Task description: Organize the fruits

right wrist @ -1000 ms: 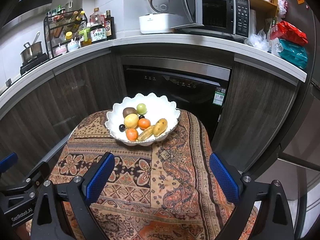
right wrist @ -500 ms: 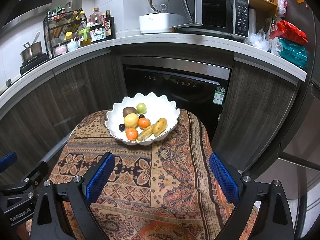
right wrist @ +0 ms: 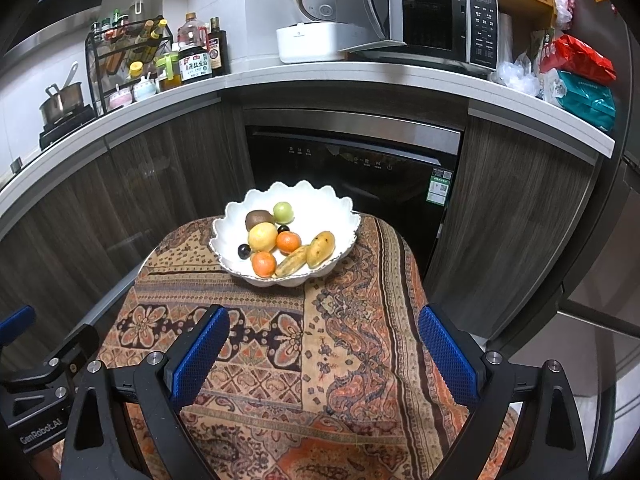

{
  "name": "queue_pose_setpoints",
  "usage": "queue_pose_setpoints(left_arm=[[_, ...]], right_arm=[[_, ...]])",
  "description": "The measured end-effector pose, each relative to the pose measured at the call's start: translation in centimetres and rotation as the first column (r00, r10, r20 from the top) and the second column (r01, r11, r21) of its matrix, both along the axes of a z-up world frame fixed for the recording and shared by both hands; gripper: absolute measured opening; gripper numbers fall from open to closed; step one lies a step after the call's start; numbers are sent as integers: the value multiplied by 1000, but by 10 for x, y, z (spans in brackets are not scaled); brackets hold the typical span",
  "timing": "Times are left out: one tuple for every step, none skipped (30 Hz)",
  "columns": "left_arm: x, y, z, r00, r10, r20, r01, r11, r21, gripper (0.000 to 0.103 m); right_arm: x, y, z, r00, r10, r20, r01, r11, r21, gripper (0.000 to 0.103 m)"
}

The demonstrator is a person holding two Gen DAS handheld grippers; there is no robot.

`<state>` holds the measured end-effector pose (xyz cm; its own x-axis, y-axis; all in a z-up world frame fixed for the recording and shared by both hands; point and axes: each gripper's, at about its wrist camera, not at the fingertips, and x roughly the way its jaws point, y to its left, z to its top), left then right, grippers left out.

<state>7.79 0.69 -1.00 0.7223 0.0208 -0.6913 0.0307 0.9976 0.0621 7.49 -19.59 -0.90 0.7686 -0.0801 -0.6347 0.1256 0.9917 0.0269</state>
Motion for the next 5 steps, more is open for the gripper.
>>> queue_pose_setpoints(left_arm=[[0,0,0,1000,-1,-3,1,1000,-2,103],[1,0,-1,1000,-1,-4,1,1000,-3,103],[1,0,-1,1000,1,-3,-1,1000,-2,103],[1,1,-1,1000,3,-1,-3,1000,-2,103],[1,1,-2,1000,1,0,-1,1000,-4,103]], right_arm=[[0,0,0,1000,0,-1,0,1000,0,96],[0,1,-1,1000,-1,-3,1,1000,0,96],[1,1,-1,1000,-1,-4,1,1000,1,96],[1,1,-2,1000,-2,-7,2,1000,2,96],[1,1,-3,1000,-3,-9,3,1000,2,96]])
